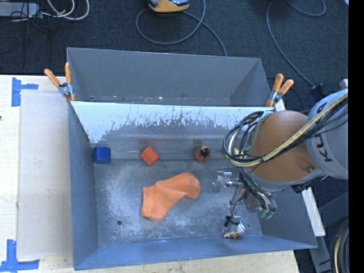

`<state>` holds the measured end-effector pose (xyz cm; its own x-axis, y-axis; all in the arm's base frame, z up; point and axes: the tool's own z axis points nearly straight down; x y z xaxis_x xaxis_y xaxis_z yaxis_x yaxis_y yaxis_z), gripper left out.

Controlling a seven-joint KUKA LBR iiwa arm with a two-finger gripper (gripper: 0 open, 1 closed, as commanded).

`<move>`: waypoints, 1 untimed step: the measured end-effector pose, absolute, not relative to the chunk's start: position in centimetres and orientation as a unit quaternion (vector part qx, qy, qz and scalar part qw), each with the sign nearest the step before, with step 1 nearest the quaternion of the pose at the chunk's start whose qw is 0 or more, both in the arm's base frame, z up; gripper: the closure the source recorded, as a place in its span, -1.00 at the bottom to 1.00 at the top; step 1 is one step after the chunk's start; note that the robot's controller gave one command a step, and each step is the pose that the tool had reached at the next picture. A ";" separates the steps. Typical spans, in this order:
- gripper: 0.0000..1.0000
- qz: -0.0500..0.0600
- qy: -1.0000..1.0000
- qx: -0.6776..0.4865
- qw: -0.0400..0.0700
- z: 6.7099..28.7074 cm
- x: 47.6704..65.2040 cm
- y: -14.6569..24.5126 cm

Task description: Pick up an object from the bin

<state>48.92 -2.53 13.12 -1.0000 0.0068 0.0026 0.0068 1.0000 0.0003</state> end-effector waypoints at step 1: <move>-1.00 0.000 -1.000 -0.023 0.000 9.7 54.1 0.6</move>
Offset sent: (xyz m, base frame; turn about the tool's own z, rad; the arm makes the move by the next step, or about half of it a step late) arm 0.0025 0.1107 -0.0612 0.0713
